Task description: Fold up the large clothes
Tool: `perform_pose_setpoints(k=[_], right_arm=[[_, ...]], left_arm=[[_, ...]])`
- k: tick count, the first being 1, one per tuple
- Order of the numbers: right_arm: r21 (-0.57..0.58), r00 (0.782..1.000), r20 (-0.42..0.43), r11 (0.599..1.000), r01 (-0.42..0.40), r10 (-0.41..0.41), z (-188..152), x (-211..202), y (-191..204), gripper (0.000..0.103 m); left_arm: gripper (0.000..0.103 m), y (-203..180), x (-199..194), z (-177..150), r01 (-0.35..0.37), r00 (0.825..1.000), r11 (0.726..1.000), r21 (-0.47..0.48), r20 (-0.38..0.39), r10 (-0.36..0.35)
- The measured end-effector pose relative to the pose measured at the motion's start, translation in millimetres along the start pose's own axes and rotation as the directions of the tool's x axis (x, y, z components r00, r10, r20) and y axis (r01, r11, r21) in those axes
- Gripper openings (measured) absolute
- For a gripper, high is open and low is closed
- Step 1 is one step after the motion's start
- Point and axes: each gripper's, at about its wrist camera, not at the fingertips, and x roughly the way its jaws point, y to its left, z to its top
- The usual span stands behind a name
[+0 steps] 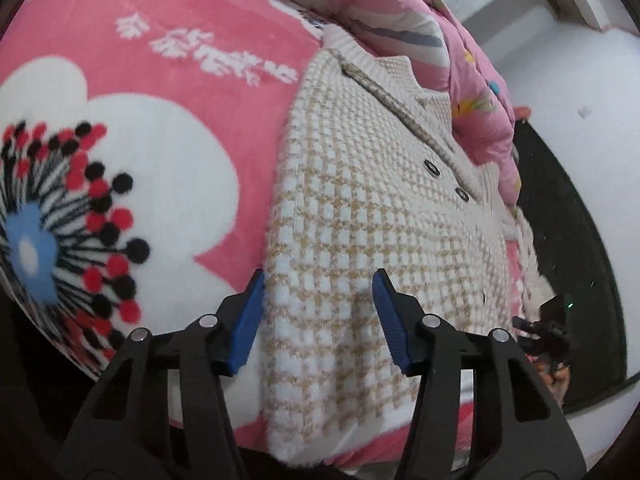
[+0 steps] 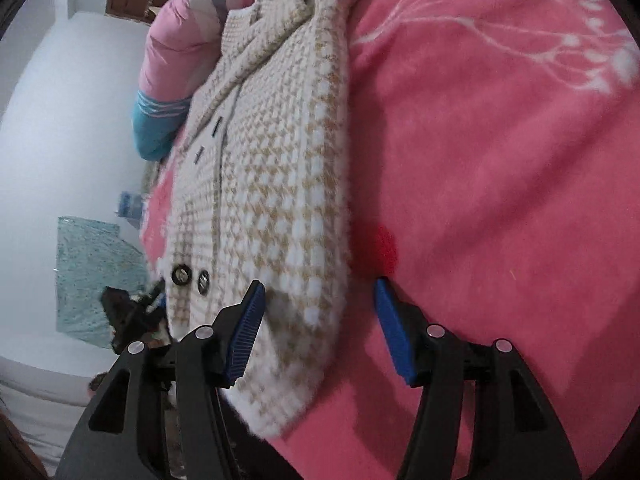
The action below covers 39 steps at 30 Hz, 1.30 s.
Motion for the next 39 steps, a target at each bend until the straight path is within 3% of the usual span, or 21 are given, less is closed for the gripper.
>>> perform_pose_setpoints(k=[3,7,10,14,15,17,19,21,24,28,31,34,37,39], right_arm=[[0.023,0.998,0.025,0.998,-0.055,0.055,13.2,10.9,-3.5,0.047],[0.029,0.997,0.034,0.997,-0.077,0.076,14.1,15.3,0.4,0.046],[0.021,0.993,-0.016,0.993,-0.117,0.118,-6.0,13.6,8.0,0.043],[-0.023,0.992,-0.054,0.994,-0.111,0.110,-38.6,15.0,12.3,0.037],[-0.043,0.996,-0.036,0.995,-0.086,0.084,-41.7,15.9,15.4,0.033],[-0.045,0.997,-0.024,0.996,-0.071,0.069,-42.0,18.4,19.6,0.015],[-0.068,0.999,-0.004,0.997,-0.033,0.033,-39.6,13.4,32.7,0.012],[-0.137,0.997,0.055,0.990,-0.042,0.050,-44.7,-10.7,56.0,0.010],[-0.236,0.984,0.154,0.971,-0.050,0.088,-50.5,-61.2,91.5,0.008],[-0.278,0.972,0.208,0.959,-0.052,0.112,-58.4,-102.3,107.0,0.008],[-0.266,0.970,0.209,0.962,-0.062,0.121,-74.8,-122.6,99.7,0.008],[-0.216,0.980,0.171,0.975,-0.060,0.098,-99.4,-133.1,72.3,0.008],[-0.138,0.995,0.093,0.990,-0.013,0.026,-122.9,-108.4,36.4,0.008],[-0.075,0.989,0.025,0.987,0.144,-0.143,-134.3,-88.7,4.5,0.008]], left_arm=[[0.049,6.7,7.5,3.6,0.033,0.999,0.997,-0.075,0.015,-0.032],[0.033,3.6,5.6,2.6,0.044,0.999,0.993,-0.106,0.026,-0.041],[0.029,2.0,-0.1,-9.4,0.066,0.998,0.993,-0.099,-0.005,-0.067],[0.027,5.7,3.4,-19.4,0.052,0.998,0.992,-0.119,-0.019,-0.055],[0.026,4.9,6.5,-16.5,0.035,0.999,0.990,-0.138,-0.027,-0.040],[0.014,2.7,8.2,-11.6,-0.008,0.999,0.988,-0.153,-0.040,0.002],[0.009,-8.2,1.0,-5.9,-0.057,0.998,0.991,-0.123,-0.032,0.053],[0.008,-30.1,-24.2,-0.7,-0.100,0.994,0.994,-0.032,0.044,0.101],[0.007,-64.2,-70.3,0.7,-0.122,0.983,0.987,0.104,0.150,0.106],[0.006,-96.4,-100.9,-10.0,-0.130,0.981,0.967,0.220,0.172,0.093],[0.006,-105.9,-111.3,-28.5,-0.128,0.986,0.956,0.263,0.136,0.094],[0.007,-92.7,-114.0,-54.5,-0.134,0.990,0.959,0.250,0.075,0.119],[0.008,-61.9,-94.7,-77.9,-0.145,0.989,0.967,0.212,0.003,0.148],[0.010,-40.9,-75.6,-90.3,-0.183,0.979,0.963,0.199,-0.058,0.198]])
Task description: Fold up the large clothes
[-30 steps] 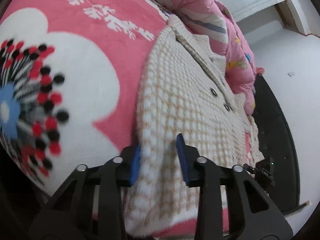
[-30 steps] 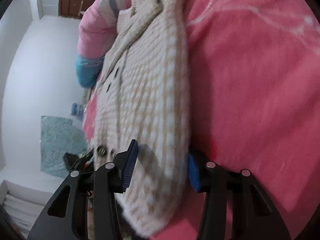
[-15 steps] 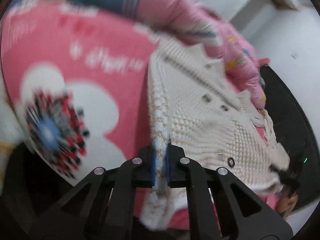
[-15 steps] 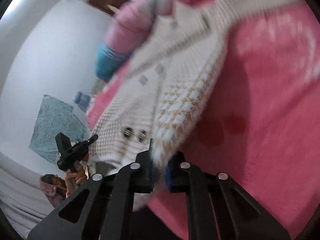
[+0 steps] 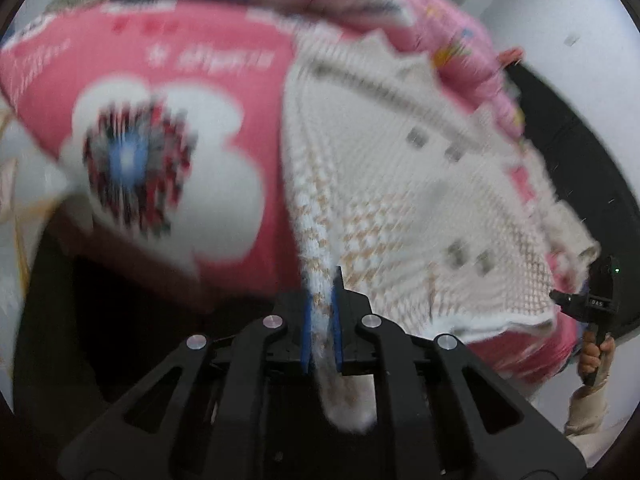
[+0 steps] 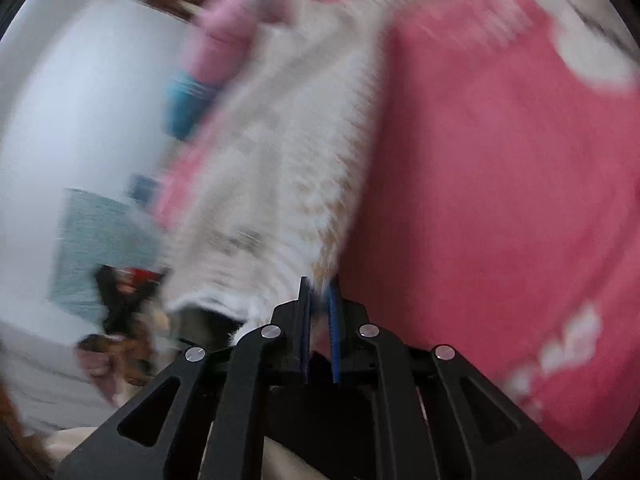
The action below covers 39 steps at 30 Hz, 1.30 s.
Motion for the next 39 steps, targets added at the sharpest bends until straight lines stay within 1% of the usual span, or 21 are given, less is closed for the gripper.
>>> perform_pose_setpoints(k=[1,2,4,5,7,9,11,14,16,17,19,21,22,23,25,29,32,34,36,38,39], right_arm=[[0.010,0.994,-0.021,0.994,0.111,-0.111,-2.8,2.8,-11.8,0.008],[0.012,0.990,-0.014,0.990,0.139,-0.138,-4.2,-0.7,-17.6,0.008],[0.021,0.993,0.022,0.993,0.118,-0.119,-3.6,-17.4,-17.5,0.008],[-0.015,0.984,0.070,0.986,0.166,-0.165,0.2,-28.5,-8.4,0.009],[-0.097,0.972,0.139,0.974,0.205,-0.190,9.0,-38.8,13.6,0.009],[-0.181,0.983,0.140,0.973,0.144,-0.120,21.4,-32.8,45.5,0.010],[-0.265,0.992,0.103,0.960,0.095,-0.070,24.1,-15.4,63.9,0.010],[-0.384,0.996,0.008,0.919,0.090,-0.094,20.3,26.1,84.8,0.010],[-0.372,0.982,-0.107,0.922,0.108,-0.158,10.3,57.6,71.7,0.010],[-0.359,0.972,-0.150,0.926,0.116,-0.180,6.6,67.0,61.9,0.010],[-0.356,0.975,-0.161,0.931,0.085,-0.151,5.9,56.0,59.4,0.010],[-0.380,0.975,-0.138,0.918,0.111,-0.175,8.9,39.1,66.8,0.014],[-0.407,0.978,-0.106,0.905,0.122,-0.179,10.2,30.0,72.3,0.022],[-0.439,0.984,-0.074,0.891,0.114,-0.163,15.4,23.7,84.3,0.027],[-0.483,0.994,-0.056,0.873,0.057,-0.096,26.7,24.4,103.3,0.028],[-0.589,0.997,-0.073,0.806,-0.049,0.008,59.9,62.1,172.2,0.028],[-0.634,0.993,-0.119,0.768,-0.091,0.020,88.4,111.7,220.2,0.028],[-0.621,0.986,-0.168,0.775,-0.121,0.019,106.5,145.4,240.3,0.028],[-0.590,0.974,-0.226,0.798,-0.122,-0.019,123.2,184.5,247.3,0.028],[-0.541,0.935,-0.343,0.833,-0.119,-0.089,124.6,224.3,234.5,0.028],[-0.535,0.928,-0.361,0.836,-0.122,-0.095,120.9,227.5,227.8,0.028]], left_arm=[[0.012,4.6,7.1,-3.7,-0.029,0.999,1.000,-0.007,-0.023,0.028],[0.014,9.9,12.0,-6.6,-0.055,0.998,0.998,-0.004,-0.039,0.055],[0.027,15.0,6.1,-4.8,-0.085,0.996,0.996,-0.001,-0.019,0.085],[0.030,15.9,1.0,-3.2,-0.100,0.995,0.995,0.006,0.000,0.100],[0.031,11.1,-12.0,5.0,-0.138,0.989,0.989,0.043,0.059,0.136],[0.033,-0.6,-18.5,18.7,-0.136,0.987,0.988,0.072,0.101,0.129],[0.034,-18.6,-15.2,29.4,-0.120,0.987,0.987,0.108,0.117,0.107],[0.041,-51.0,6.3,31.9,-0.115,0.991,0.975,0.188,0.088,0.100],[0.047,-71.7,33.3,23.3,-0.157,0.988,0.948,0.278,0.031,0.155],[0.048,-77.6,50.6,16.0,-0.200,0.976,0.920,0.337,-0.011,0.217],[0.049,-79.2,61.5,8.0,-0.258,0.956,0.881,0.397,-0.029,0.293],[0.049,-76.4,50.9,12.3,-0.231,0.966,0.893,0.386,-0.015,0.257],[0.048,-74.1,41.6,19.9,-0.209,0.975,0.910,0.359,0.002,0.223],[0.048,-72.2,32.4,29.5,-0.182,0.983,0.925,0.332,0.026,0.184],[0.048,-70.2,24.6,45.0,-0.167,0.986,0.940,0.298,0.062,0.155],[0.048,-67.6,44.7,80.0,-0.240,0.971,0.934,0.265,0.082,0.227],[0.048,-59.7,72.9,102.1,-0.345,0.939,0.903,0.258,0.095,0.332],[0.048,-48.9,88.2,112.2,-0.395,0.918,0.884,0.249,0.093,0.385],[0.050,-41.1,93.3,119.0,-0.381,0.924,0.895,0.232,0.066,0.376],[0.051,-34.5,93.2,120.3,-0.354,0.935,0.909,0.219,0.052,0.351],[0.051,-33.0,92.1,120.9,-0.338,0.941,0.914,0.224,0.047,0.336]])
